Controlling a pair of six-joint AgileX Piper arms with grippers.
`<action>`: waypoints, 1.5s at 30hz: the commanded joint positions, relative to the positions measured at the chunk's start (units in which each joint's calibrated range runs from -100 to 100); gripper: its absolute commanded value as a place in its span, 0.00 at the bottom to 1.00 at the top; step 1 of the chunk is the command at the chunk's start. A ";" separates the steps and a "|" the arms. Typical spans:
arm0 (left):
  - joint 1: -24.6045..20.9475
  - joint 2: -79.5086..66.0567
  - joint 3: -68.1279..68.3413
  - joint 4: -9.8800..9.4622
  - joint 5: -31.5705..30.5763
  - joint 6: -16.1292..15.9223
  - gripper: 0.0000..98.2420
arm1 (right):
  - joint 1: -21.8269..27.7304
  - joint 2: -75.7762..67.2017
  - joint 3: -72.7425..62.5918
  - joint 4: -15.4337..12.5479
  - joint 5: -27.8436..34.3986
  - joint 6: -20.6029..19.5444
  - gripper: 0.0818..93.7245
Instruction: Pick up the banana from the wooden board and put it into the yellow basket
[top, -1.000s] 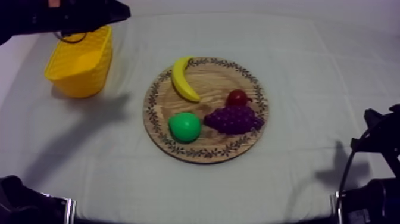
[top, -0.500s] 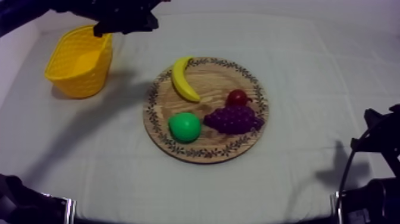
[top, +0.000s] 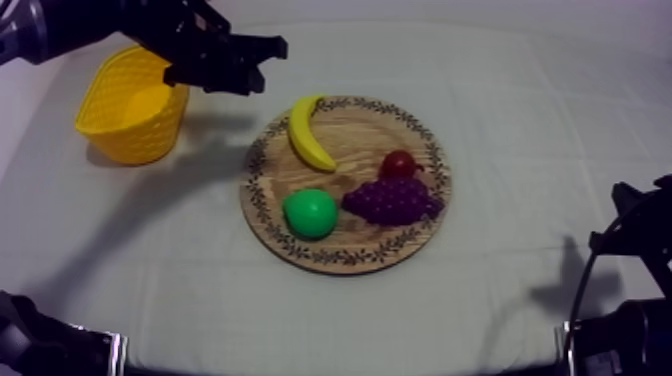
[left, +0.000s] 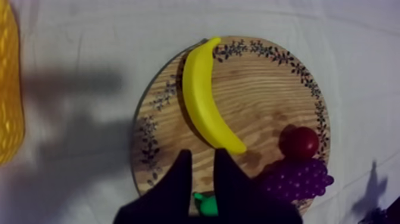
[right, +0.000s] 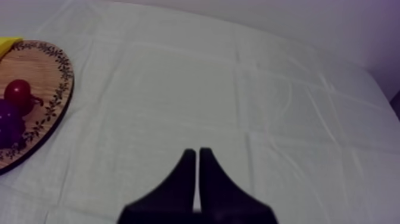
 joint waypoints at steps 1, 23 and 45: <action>0.01 0.07 0.55 1.23 -0.30 -1.19 0.22 | 0.01 -0.02 -0.03 0.01 0.07 -0.01 0.00; 3.11 3.04 1.21 0.46 -2.32 3.39 0.66 | 0.01 -0.02 -0.03 0.01 0.07 -0.01 0.00; 5.38 23.71 -21.38 -5.46 20.55 17.42 0.66 | 0.01 -0.02 -0.03 0.01 0.07 -0.01 0.00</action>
